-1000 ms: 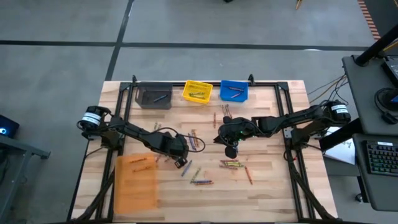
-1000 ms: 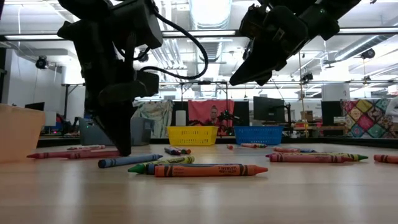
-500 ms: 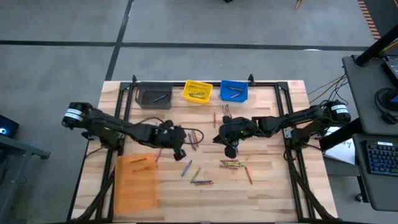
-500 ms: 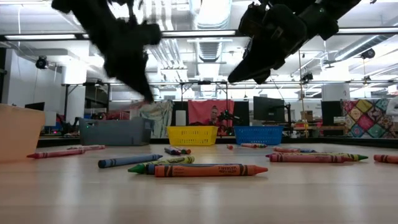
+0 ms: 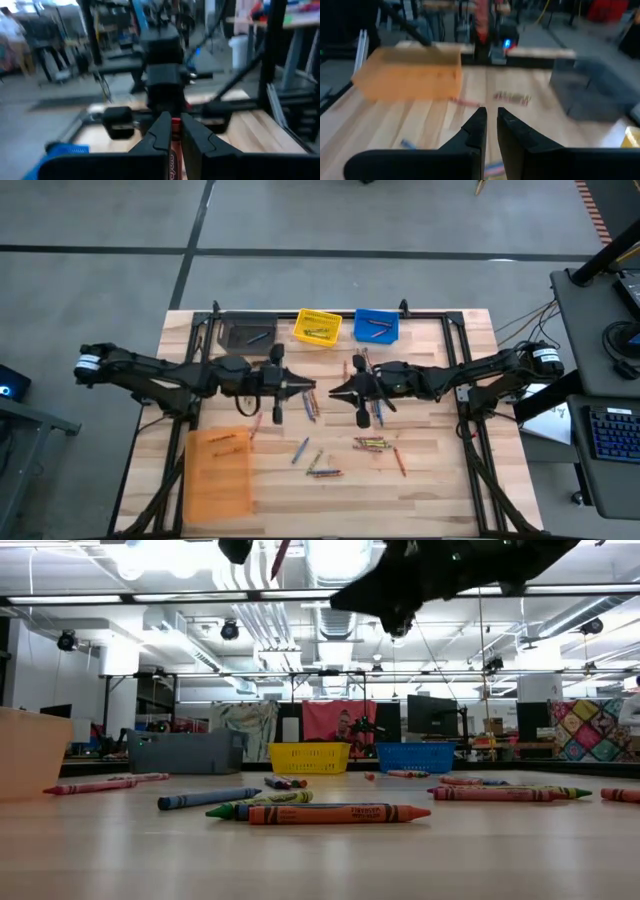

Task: Sort crayons
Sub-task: Put the red crayon into the blue bin

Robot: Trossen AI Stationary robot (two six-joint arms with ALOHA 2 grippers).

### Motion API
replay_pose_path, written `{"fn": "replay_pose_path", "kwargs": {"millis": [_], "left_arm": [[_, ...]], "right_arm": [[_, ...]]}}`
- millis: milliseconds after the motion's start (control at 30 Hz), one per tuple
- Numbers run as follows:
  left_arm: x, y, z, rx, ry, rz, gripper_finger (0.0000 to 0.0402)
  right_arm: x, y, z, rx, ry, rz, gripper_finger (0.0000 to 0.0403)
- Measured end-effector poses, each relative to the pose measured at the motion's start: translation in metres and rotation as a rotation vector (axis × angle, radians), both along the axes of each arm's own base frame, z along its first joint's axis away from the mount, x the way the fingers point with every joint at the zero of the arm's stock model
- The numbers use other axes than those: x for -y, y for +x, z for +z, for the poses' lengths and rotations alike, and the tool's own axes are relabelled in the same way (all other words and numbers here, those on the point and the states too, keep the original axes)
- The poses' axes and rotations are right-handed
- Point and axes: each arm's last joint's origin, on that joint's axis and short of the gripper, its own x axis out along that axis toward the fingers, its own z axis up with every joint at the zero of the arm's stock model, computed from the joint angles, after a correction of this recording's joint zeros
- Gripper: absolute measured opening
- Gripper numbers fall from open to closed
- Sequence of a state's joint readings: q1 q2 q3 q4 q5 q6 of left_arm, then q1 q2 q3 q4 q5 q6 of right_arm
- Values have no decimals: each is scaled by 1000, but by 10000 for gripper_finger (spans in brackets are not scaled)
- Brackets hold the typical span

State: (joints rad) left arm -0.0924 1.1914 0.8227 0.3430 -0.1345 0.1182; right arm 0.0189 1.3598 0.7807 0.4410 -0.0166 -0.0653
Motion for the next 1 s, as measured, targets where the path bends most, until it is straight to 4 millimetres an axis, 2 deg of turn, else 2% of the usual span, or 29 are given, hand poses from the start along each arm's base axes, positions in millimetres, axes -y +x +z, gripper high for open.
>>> {"fn": "replay_pose_path", "kwargs": {"millis": [167, 267, 400, 500, 733, 833, 1000], "left_arm": [[-21, -4, -13, 115, 35, 47, 0], [-38, -8, -19, 184, 33, 25, 0], [-68, -16, -27, 218, -1, 36, 0], [-91, -23, -31, 217, -22, 50, 0], [-139, -41, -22, 230, -46, 127, 0], [-147, -46, -23, 229, -66, 127, 0], [-149, -47, -28, 204, -176, 144, 0]], "right_arm": [[2, 2, 9, 96, -101, -57, 34], [13, 2, 12, 121, -136, -130, 34], [39, 0, 12, 117, -108, -209, 34], [62, -1, 10, 118, -93, -194, 34], [107, -7, 6, 156, -67, -251, 34], [115, -9, 3, 148, -64, -249, 34], [117, -9, 7, 157, -12, -268, 34]]}}
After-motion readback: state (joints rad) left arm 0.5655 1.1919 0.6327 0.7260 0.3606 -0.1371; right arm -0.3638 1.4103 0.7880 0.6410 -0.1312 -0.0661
